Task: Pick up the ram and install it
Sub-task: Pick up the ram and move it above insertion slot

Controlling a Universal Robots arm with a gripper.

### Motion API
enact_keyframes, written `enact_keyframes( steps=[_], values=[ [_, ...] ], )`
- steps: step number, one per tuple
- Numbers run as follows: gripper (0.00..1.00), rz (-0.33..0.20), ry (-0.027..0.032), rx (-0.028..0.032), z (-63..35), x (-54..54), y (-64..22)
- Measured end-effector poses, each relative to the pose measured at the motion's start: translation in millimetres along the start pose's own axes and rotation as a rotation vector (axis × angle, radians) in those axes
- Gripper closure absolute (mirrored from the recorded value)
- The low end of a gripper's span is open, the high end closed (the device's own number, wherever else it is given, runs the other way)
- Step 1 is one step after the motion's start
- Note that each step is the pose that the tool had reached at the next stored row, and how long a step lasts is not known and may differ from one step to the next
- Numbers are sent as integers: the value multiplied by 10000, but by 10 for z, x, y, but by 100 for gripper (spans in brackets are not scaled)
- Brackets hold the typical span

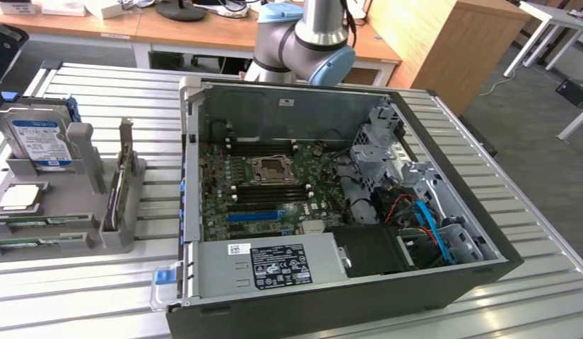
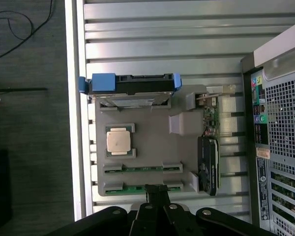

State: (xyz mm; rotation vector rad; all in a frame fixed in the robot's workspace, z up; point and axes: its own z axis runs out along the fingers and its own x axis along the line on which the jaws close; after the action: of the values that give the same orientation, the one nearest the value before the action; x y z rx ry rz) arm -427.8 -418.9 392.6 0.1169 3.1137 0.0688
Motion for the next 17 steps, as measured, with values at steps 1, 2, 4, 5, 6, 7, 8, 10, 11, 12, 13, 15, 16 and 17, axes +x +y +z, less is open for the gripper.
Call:
enact_keyframes(
  steps=[1,2,4,5,6,7,8,10,11,12,13,15,16,17],
  values=[
    [89,0,0,0,0,0,0],
    [89,0,0,0,0,0,0],
    [89,0,0,0,0,0,0],
    [89,0,0,0,0,0,0],
    [89,0,0,0,0,0,0],
    [89,0,0,0,0,0,0],
    [89,0,0,0,0,0,0],
    [89,-24,0,-1,0,0,0],
    [89,-51,2,-1,0,0,0],
    [89,-84,4,-2,0,0,0],
    [89,-133,6,-3,0,0,0],
    [89,-321,15,-8,0,0,0],
    [89,-454,20,-11,0,0,0],
    [89,-597,27,-14,0,0,0]
  ],
)
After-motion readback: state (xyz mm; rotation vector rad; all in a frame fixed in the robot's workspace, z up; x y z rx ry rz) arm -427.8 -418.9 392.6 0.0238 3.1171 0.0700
